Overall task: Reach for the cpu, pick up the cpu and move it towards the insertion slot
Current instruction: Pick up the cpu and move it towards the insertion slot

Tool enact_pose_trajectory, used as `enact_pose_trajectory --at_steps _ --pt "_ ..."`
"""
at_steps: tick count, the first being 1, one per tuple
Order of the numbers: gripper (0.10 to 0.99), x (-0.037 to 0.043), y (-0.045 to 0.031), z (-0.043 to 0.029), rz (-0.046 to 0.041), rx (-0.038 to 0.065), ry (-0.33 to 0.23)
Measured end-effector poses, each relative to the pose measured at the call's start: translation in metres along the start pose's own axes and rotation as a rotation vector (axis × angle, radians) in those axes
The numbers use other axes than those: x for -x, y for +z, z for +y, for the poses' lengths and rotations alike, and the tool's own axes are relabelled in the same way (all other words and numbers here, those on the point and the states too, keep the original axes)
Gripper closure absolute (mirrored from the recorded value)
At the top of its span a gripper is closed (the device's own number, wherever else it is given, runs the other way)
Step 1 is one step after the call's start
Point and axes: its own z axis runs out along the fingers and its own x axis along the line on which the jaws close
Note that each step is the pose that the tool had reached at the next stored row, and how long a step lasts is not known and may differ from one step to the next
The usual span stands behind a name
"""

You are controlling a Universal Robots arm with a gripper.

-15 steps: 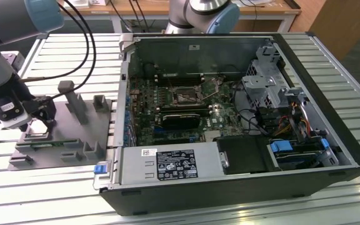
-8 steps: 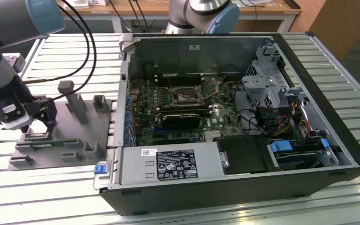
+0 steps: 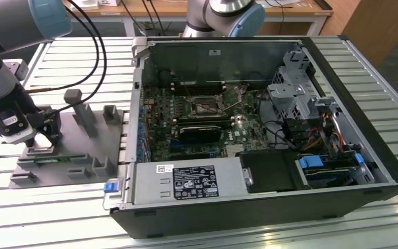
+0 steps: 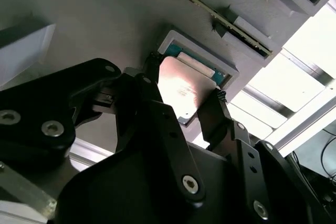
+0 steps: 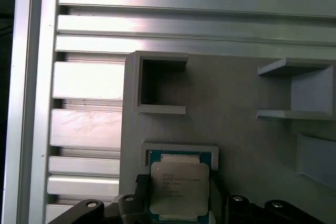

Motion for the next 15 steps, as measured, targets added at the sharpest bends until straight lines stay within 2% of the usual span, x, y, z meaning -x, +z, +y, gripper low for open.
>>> enact_pose_trajectory --at_steps 15 --pt "0.545 -0.0001 -0.0207 0.0007 0.0001 0.0 0.0"
